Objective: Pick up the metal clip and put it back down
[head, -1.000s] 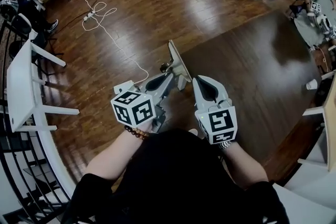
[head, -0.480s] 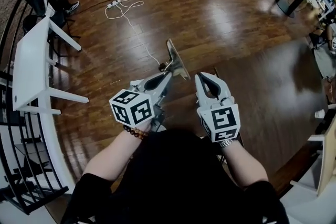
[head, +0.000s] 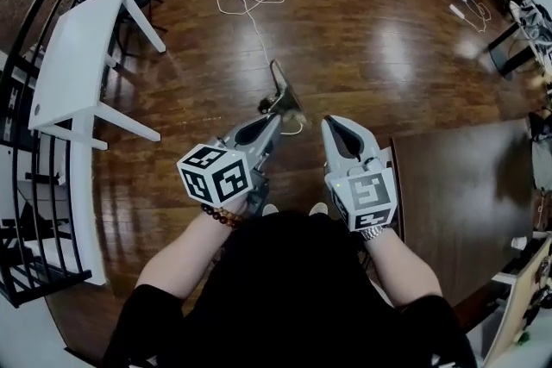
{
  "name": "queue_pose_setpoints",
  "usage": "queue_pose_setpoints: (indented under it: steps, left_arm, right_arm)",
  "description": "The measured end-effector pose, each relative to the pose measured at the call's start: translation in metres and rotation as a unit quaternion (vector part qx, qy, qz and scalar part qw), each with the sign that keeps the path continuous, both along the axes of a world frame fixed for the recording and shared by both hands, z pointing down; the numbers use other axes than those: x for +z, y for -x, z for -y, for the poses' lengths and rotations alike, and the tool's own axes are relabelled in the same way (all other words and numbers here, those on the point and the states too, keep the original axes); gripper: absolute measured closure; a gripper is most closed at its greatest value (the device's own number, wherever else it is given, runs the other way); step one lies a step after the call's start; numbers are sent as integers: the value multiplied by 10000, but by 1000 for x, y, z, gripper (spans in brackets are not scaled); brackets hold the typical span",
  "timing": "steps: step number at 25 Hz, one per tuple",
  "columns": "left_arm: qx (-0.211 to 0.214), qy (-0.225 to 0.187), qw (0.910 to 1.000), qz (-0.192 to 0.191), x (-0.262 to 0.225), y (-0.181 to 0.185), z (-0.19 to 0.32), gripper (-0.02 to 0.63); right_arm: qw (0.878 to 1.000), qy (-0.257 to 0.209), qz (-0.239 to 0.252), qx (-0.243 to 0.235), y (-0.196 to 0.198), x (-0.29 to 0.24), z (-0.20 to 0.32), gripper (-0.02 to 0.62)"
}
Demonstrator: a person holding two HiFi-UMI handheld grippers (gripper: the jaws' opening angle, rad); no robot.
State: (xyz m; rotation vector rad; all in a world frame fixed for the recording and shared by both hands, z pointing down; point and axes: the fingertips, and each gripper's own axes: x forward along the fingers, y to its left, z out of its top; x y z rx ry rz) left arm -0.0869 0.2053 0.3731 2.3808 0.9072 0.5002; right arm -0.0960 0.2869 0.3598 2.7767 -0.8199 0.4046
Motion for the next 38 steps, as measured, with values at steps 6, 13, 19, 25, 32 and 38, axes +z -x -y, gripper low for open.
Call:
queue_pose_setpoints:
  steps: [6,13,19,25,32,38]
  left_arm:
    - [-698,33,9975,48,5,-11,57,583]
    - [-1484,-77,9888,144,10,-35,92,583]
    - [-2038,-232,9786,167,7,-67,109,583]
    - [-2484,-327,9680,158,3,-101,111,583]
    - [-2934,-289,9554,159,-3,-125,121,583]
    - [-3153,-296,9484,184,-5,-134,134,583]
  right_arm:
    - [9978,8,-53,-661,-22,-2,53,603]
    - [9900,-129,76,-1400,-59,7,84,603]
    - [9793,-269,93,-2006,-103,7,106,603]
    - [9679,-407,73,-2477,-146,6,113,603]
    - [9562,-499,36,-2883,-178,4,120,603]
    - [9494,-578,39,-3087,-192,1,135,603]
